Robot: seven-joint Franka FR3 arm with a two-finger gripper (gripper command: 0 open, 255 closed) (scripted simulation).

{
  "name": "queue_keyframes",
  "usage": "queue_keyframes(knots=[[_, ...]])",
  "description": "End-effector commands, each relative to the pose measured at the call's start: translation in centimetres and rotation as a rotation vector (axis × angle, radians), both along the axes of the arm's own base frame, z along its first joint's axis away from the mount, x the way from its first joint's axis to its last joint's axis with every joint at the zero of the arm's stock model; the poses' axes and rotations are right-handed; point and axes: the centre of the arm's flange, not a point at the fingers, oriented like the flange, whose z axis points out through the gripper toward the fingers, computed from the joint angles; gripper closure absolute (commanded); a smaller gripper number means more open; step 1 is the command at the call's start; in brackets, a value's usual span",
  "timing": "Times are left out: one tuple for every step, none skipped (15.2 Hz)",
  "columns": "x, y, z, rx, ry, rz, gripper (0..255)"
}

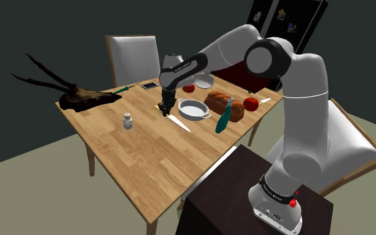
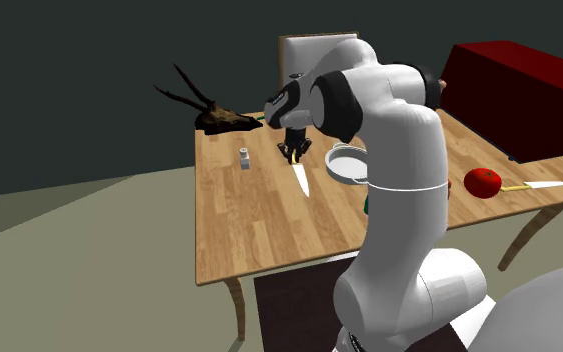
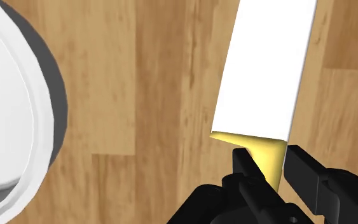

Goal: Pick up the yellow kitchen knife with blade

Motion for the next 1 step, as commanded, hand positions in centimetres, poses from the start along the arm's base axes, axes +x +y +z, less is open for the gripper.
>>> queue_keyframes(knots=[[0.0, 0.08, 0.35, 0.0, 0.001, 0.0, 255]])
